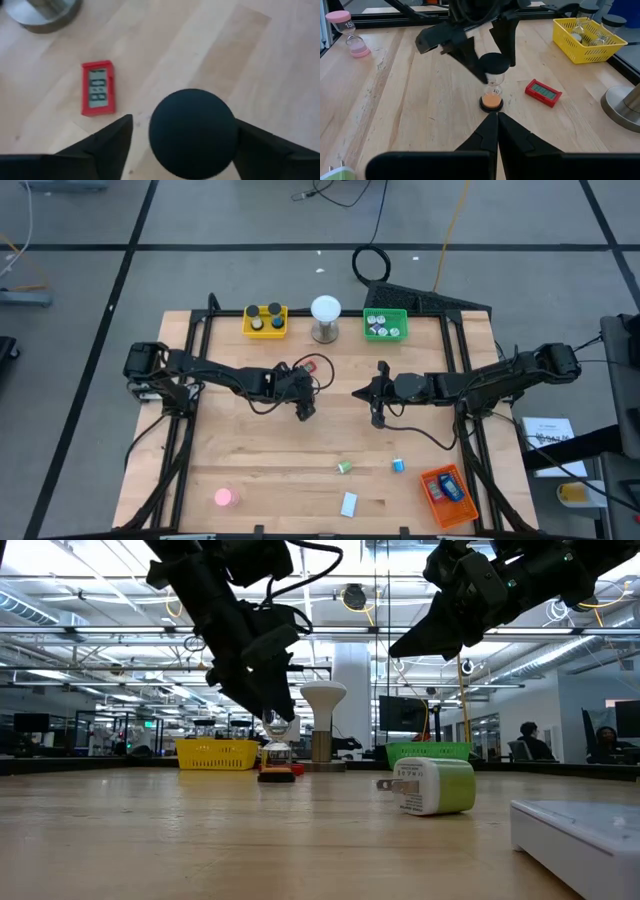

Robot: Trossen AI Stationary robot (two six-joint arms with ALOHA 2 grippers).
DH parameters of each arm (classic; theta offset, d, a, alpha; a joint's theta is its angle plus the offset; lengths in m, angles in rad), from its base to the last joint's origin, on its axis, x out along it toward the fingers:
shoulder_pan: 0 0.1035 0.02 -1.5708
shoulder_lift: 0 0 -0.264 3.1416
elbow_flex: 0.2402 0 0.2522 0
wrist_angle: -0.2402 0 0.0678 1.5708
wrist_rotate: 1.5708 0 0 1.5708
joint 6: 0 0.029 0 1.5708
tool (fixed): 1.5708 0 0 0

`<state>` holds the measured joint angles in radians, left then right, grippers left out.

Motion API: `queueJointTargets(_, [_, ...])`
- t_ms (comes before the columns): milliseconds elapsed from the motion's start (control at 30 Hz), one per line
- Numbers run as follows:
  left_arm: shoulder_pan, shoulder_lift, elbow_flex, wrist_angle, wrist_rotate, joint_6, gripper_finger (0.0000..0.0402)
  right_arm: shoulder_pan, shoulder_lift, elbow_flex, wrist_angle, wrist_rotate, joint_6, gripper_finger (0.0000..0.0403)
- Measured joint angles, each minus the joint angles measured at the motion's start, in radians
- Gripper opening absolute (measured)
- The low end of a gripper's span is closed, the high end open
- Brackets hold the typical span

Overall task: Pick & Place Office items
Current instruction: Put the orange hourglass into the yellow bin

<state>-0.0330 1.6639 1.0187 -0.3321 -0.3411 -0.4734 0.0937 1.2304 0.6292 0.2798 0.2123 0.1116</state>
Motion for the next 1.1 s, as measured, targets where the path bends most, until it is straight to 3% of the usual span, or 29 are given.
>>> queueJointTargets(200, [-0.008, -0.01, 0.0, 0.006, -0.06, -0.002, 0.0214, 0.0, 0.0, 0.0, 0.0, 0.0, 0.0, 0.0001])
queueJointTargets(467, [0.038, -0.099, -0.002, -0.062, -0.052, 0.016, 0.0213, 0.0, 0.0, 0.0, -0.001, 0.0, -0.001, 0.0001])
queueJointTargets(633, [0.105, -0.244, -0.002, -0.187, -0.135, -0.007, 0.0213, 0.0, 0.0, 0.001, -0.001, 0.0, -0.004, 0.0001])
queueJointTargets(800, [0.227, -0.335, -0.002, -0.228, -0.165, 0.006, 0.0213, 0.0, 0.0, 0.001, 0.0, 0.0, -0.004, 0.0])
queueJointTargets(1100, [0.497, -0.326, -0.002, -0.217, -0.166, 0.13, 0.0213, 0.0, 0.0, 0.001, 0.002, 0.0, -0.006, 0.0])
